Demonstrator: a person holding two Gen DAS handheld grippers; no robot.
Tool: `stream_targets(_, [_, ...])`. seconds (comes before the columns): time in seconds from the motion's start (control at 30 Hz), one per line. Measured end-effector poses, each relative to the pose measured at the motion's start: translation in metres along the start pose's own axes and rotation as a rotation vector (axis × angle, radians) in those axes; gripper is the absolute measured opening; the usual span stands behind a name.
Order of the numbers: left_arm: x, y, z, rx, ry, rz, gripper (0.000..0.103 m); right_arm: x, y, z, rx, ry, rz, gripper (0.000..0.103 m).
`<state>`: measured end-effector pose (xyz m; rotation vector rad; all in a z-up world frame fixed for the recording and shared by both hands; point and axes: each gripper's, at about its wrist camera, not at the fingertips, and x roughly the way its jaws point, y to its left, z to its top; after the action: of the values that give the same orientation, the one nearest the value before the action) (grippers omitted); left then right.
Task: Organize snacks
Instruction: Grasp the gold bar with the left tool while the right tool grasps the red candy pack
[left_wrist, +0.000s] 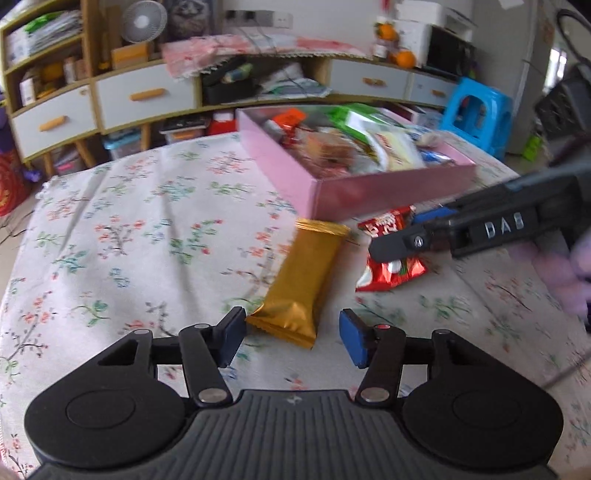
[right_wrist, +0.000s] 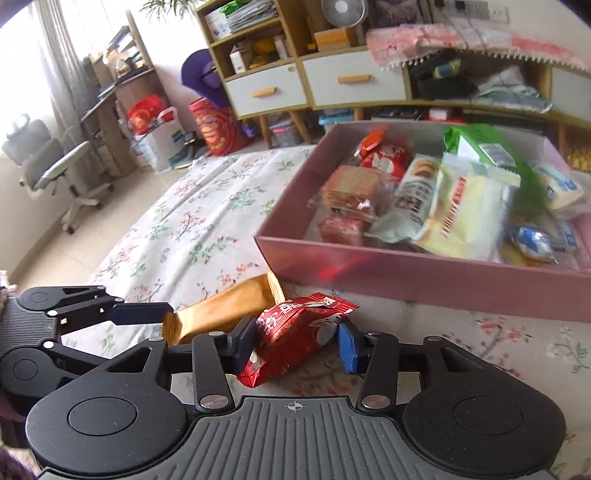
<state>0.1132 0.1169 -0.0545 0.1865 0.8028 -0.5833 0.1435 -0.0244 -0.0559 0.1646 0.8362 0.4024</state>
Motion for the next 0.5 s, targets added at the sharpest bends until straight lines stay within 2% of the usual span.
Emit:
stream_targets(0.1, [-0.001,-0.006,0.001,0.008,0.016,-0.04,0.058,-0.009,-0.014,-0.001,-0.012,0.018,0.009,0.046])
stream_targets(0.2, [0.003,-0.009,0.005,-0.019,0.01,-0.025,0.066,-0.018,-0.023,-0.003,-0.017,0.014,-0.022,0.049])
stream_targets(0.23, [0.005,-0.01,0.006,-0.023,0.011,-0.015,0.067,-0.019,-0.025,-0.004,-0.011,0.018,-0.024,0.052])
stream_targets(0.3, [0.01,-0.013,0.008,-0.017,0.012,0.013,0.067,-0.022,-0.029,-0.005,0.009,0.02,-0.025,0.067])
stream_targets(0.5, [0.018,-0.024,0.015,-0.017,0.01,0.07,0.067,-0.019,-0.02,-0.009,-0.013,0.034,-0.024,0.069])
